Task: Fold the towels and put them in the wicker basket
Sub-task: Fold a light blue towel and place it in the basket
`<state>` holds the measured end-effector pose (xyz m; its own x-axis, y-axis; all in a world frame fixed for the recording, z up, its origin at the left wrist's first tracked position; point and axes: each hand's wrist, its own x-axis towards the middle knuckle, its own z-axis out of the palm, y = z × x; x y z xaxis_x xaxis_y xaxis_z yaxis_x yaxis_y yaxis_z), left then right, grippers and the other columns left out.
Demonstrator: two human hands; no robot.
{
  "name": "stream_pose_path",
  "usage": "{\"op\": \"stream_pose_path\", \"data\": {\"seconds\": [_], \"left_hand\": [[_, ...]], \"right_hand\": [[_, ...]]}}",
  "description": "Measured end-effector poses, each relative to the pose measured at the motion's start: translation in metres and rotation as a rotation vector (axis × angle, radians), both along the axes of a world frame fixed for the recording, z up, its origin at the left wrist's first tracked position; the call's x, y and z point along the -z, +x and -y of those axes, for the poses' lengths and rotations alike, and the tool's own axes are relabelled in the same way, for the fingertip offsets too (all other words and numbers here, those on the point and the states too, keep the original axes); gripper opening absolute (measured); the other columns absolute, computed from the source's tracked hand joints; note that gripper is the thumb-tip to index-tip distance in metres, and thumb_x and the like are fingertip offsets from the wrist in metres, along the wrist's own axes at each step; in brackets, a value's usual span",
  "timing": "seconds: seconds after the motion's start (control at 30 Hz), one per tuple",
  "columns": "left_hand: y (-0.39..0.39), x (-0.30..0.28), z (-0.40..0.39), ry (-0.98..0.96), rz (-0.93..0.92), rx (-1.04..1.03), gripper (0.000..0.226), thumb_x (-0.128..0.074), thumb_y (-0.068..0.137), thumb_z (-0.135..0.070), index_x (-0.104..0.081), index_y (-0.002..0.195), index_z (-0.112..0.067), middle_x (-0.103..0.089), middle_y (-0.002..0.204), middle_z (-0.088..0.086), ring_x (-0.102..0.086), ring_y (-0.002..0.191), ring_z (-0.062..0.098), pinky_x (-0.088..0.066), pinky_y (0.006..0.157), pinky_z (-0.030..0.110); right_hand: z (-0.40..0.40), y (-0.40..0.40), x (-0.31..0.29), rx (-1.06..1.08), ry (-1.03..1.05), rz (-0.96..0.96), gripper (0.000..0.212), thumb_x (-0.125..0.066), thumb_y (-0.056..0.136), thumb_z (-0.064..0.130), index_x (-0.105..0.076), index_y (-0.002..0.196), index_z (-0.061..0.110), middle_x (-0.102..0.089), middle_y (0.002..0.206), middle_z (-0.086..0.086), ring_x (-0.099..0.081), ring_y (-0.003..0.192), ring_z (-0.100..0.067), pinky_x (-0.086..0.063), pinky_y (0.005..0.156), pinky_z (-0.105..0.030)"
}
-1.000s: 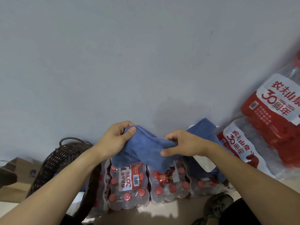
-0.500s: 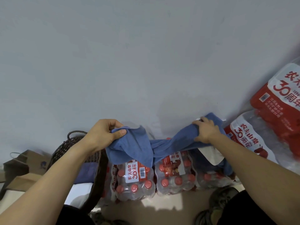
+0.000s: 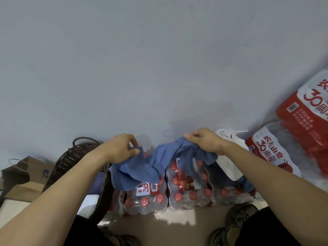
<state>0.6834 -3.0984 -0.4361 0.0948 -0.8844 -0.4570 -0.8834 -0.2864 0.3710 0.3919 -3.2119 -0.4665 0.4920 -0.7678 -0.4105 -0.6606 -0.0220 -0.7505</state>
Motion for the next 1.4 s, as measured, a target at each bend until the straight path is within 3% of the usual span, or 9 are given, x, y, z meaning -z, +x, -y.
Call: {"op": "stream_pose_path", "data": {"seconds": [0.2, 0.33, 0.5, 0.63, 0.77, 1.0, 1.1, 1.27, 1.4], "left_hand": [[-0.033, 0.007, -0.005, -0.101, -0.336, 0.076, 0.074, -0.072, 0.072, -0.064, -0.047, 0.132, -0.030, -0.056, 0.126, -0.011, -0.057, 0.111, 0.005, -0.049, 0.094, 0.027], [-0.061, 0.007, -0.005, -0.248, -0.503, 0.065, 0.058, -0.077, 0.072, -0.057, -0.052, 0.115, -0.028, -0.063, 0.105, -0.014, -0.063, 0.091, 0.000, -0.055, 0.077, 0.019], [-0.063, 0.005, -0.001, -0.364, -0.599, -0.112, 0.021, -0.072, 0.087, -0.024, -0.062, 0.103, -0.015, -0.070, 0.084, 0.002, -0.068, 0.078, 0.027, -0.057, 0.077, 0.047], [-0.065, -0.007, -0.004, -0.327, -0.770, -0.144, 0.041, -0.074, 0.078, -0.043, -0.060, 0.109, -0.021, -0.068, 0.097, 0.000, -0.063, 0.081, 0.012, -0.056, 0.082, 0.033], [-0.077, -0.011, -0.009, -0.348, -0.781, -0.042, 0.038, -0.077, 0.082, -0.022, -0.059, 0.114, -0.014, -0.070, 0.102, 0.001, -0.067, 0.090, 0.011, -0.055, 0.081, 0.025], [-0.061, -0.020, -0.004, -0.288, -0.920, -0.186, 0.012, -0.055, 0.094, -0.001, -0.066, 0.088, -0.001, -0.067, 0.079, 0.013, -0.060, 0.073, 0.019, -0.049, 0.068, 0.030], [-0.051, -0.021, -0.003, -0.197, -1.018, -0.182, 0.011, -0.062, 0.092, -0.008, -0.071, 0.092, -0.002, -0.072, 0.085, 0.011, -0.067, 0.076, 0.019, -0.054, 0.066, 0.026], [-0.021, -0.011, -0.006, -0.030, -0.461, 0.137, 0.015, -0.079, 0.080, -0.037, -0.073, 0.079, -0.023, -0.071, 0.072, -0.007, -0.065, 0.067, 0.007, -0.051, 0.063, 0.022], [-0.004, 0.008, -0.006, 0.038, -0.209, 0.157, 0.019, -0.075, 0.084, -0.035, -0.073, 0.081, -0.017, -0.075, 0.082, 0.001, -0.067, 0.074, 0.012, -0.053, 0.069, 0.027]], "right_hand": [[-0.021, 0.022, -0.025, 0.024, 0.348, 0.330, 0.025, -0.067, 0.092, 0.024, -0.068, 0.104, 0.003, -0.074, 0.099, -0.009, -0.071, 0.088, -0.021, -0.056, 0.074, -0.028], [-0.028, 0.022, -0.040, -0.057, 0.457, 0.425, 0.042, -0.070, 0.087, 0.006, -0.060, 0.127, 0.007, -0.070, 0.118, -0.015, -0.068, 0.107, -0.031, -0.055, 0.091, -0.042], [-0.032, 0.020, -0.052, 0.034, 0.526, 0.588, 0.053, -0.065, 0.088, -0.001, -0.053, 0.134, 0.020, -0.068, 0.120, -0.018, -0.066, 0.110, -0.032, -0.056, 0.090, -0.045], [-0.036, 0.023, -0.056, 0.132, 0.469, 0.694, 0.046, -0.064, 0.088, 0.006, -0.057, 0.131, 0.020, -0.067, 0.118, -0.023, -0.069, 0.098, -0.029, -0.060, 0.078, -0.034], [-0.039, 0.028, -0.060, 0.112, 0.498, 0.838, 0.057, -0.066, 0.081, 0.007, -0.051, 0.136, 0.014, -0.068, 0.117, -0.017, -0.068, 0.105, -0.028, -0.058, 0.084, -0.032], [-0.037, 0.018, -0.058, -0.001, 0.273, 0.616, 0.074, -0.084, 0.064, 0.008, -0.055, 0.132, 0.013, -0.067, 0.124, -0.010, -0.067, 0.109, -0.023, -0.057, 0.090, -0.033], [-0.040, 0.020, -0.048, -0.140, -0.004, 0.348, 0.042, -0.088, 0.070, 0.014, -0.068, 0.107, 0.010, -0.072, 0.099, -0.014, -0.069, 0.087, -0.021, -0.060, 0.079, -0.037], [-0.032, 0.023, -0.024, -0.155, -0.109, 0.271, 0.015, -0.082, 0.076, 0.009, -0.067, 0.077, 0.009, -0.063, 0.082, -0.014, -0.060, 0.073, -0.017, -0.053, 0.070, -0.044], [-0.023, 0.033, 0.001, -0.016, 0.062, 0.314, 0.013, -0.073, 0.083, 0.005, -0.067, 0.090, -0.004, -0.065, 0.083, -0.010, -0.061, 0.079, -0.016, -0.052, 0.074, -0.037]]}}
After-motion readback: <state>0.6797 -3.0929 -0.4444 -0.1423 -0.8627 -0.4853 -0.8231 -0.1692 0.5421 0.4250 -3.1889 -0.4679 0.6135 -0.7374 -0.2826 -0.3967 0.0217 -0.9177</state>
